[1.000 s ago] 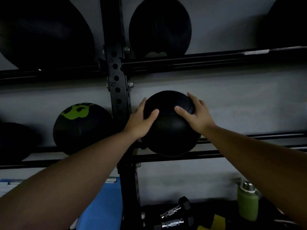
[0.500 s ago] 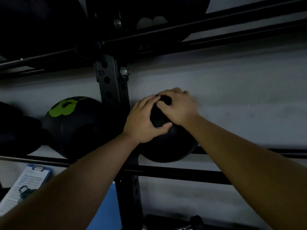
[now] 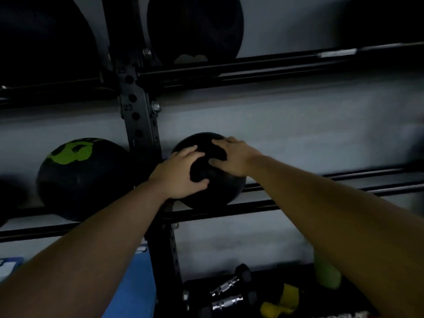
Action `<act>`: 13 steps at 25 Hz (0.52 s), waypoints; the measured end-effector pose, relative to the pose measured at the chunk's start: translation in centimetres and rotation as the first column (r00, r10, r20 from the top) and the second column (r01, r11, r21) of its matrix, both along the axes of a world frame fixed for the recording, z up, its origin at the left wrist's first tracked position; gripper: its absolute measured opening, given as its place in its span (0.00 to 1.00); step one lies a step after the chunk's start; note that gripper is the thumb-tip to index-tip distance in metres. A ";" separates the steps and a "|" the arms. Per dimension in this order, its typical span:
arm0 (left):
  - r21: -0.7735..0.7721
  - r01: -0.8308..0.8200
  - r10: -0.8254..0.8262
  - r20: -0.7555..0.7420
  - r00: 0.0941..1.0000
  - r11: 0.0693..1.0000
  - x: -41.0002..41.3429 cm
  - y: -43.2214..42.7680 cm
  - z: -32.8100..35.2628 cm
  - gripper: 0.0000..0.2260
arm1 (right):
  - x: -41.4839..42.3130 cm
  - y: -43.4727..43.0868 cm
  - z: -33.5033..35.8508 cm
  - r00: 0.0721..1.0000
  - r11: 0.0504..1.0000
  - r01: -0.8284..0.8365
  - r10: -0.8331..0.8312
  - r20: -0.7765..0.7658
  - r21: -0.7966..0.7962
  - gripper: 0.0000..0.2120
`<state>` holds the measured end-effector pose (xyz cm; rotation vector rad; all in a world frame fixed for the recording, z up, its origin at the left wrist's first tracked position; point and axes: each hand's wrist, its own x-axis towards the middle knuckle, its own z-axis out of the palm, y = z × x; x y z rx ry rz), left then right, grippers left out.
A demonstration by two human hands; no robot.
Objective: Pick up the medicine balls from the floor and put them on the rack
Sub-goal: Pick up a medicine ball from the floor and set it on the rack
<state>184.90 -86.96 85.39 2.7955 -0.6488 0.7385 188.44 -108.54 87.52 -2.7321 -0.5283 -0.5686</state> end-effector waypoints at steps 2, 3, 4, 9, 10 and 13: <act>0.133 0.017 -0.011 -0.041 0.999 0.991 -2.1 3.2 -0.4 0.29 | -4.1 -1.8 0.7 0.997 0.997 0.074 -0.075 -0.011 -0.033 0.32; 0.163 0.013 -0.003 -0.062 0.998 0.987 -2.9 5.0 -0.7 0.24 | -6.1 -3.0 0.6 0.992 0.991 0.125 -0.125 -0.005 -0.038 0.30; 0.162 0.010 0.004 -0.088 0.996 0.987 -3.7 6.8 -1.0 0.22 | -8.3 -4.2 0.1 0.982 0.980 0.190 -0.191 -0.013 -0.053 0.29; 0.098 0.095 -0.073 -0.209 0.975 0.991 -7.6 9.6 -2.2 0.18 | -20.5 -8.8 -2.8 0.863 0.868 0.481 -0.493 -0.108 -0.124 0.29; 0.097 0.138 -0.115 -0.214 0.970 0.986 -8.9 8.0 -1.8 0.17 | -23.2 -9.3 -3.5 0.840 0.848 0.519 -0.530 -0.119 -0.111 0.30; 0.098 0.270 -0.251 -0.176 0.952 0.958 -13.6 1.8 -0.7 0.17 | -31.0 -10.1 -5.2 0.777 0.793 0.602 -0.609 -0.160 -0.096 0.29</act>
